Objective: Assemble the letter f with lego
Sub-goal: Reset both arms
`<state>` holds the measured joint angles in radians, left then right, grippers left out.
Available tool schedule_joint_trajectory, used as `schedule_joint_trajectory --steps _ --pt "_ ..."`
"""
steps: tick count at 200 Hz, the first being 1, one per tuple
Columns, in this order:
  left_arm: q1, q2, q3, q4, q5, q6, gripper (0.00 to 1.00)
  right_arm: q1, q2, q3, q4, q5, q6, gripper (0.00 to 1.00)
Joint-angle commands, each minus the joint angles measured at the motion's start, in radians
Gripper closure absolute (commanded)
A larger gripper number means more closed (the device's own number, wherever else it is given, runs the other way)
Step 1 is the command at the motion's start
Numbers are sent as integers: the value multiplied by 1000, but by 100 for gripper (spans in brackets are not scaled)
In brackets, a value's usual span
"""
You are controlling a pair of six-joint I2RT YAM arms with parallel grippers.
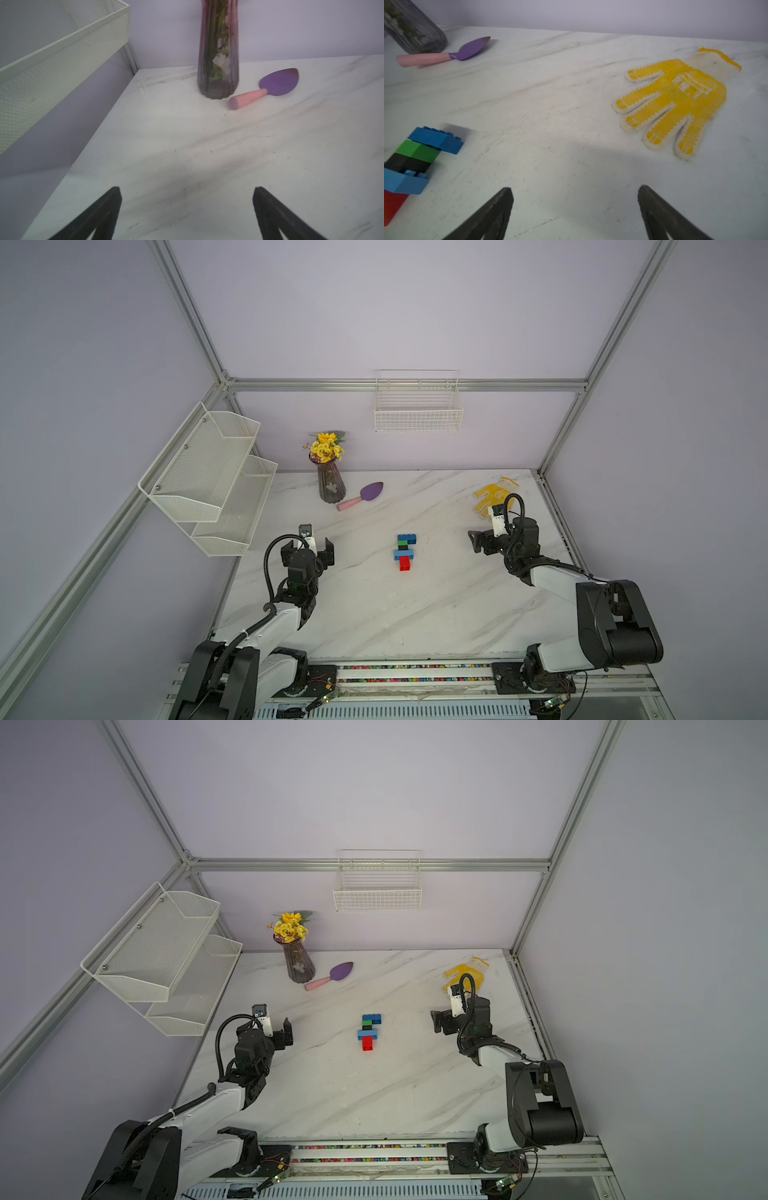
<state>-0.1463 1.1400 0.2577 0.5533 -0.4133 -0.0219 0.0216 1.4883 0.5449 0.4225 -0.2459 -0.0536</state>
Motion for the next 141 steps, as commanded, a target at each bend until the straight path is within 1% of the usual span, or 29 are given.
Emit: schedule_joint_trajectory --steps 1,11,18,27,33,41,44,54,64,70,75,83,89,93,111,128,141 --pt "30 55 -36 281 -110 5 0 -24 72 -63 332 38 94 3" --pt "36 102 -54 381 -99 11 0 -30 105 -85 392 50 94 3" --pt "38 134 -58 442 -87 18 0 -35 121 -91 445 47 122 3" --pt "47 182 -54 508 -71 23 0 -38 116 -100 444 50 87 3" --pt "54 220 -46 537 -59 19 0 -41 122 -113 479 62 65 3" --pt "59 262 -32 563 -40 14 0 -46 150 -129 550 65 65 3" --pt "60 307 -26 574 -32 16 0 -49 165 -133 574 64 67 3" --pt "60 379 -12 608 -15 25 0 -50 225 -145 651 50 60 3" --pt "60 447 -5 668 -16 36 0 -51 293 -169 764 1 55 3" --pt "60 478 4 723 -27 49 0 -46 315 -186 838 3 61 3" --pt "60 473 15 696 -29 47 0 -47 304 -190 824 5 66 3" --pt "61 441 37 583 -26 27 0 -48 285 -193 786 27 56 3" --pt "62 423 52 523 -26 18 0 -49 294 -193 802 25 48 3" --pt "65 419 62 497 -23 14 0 -49 303 -189 816 24 67 3" --pt "73 448 102 468 -19 22 0 -48 296 -160 753 32 65 3" --pt "82 436 104 440 -4 9 0 -48 295 -111 656 11 67 3" --pt "83 441 102 448 -4 10 0 -48 295 -125 686 18 60 3"
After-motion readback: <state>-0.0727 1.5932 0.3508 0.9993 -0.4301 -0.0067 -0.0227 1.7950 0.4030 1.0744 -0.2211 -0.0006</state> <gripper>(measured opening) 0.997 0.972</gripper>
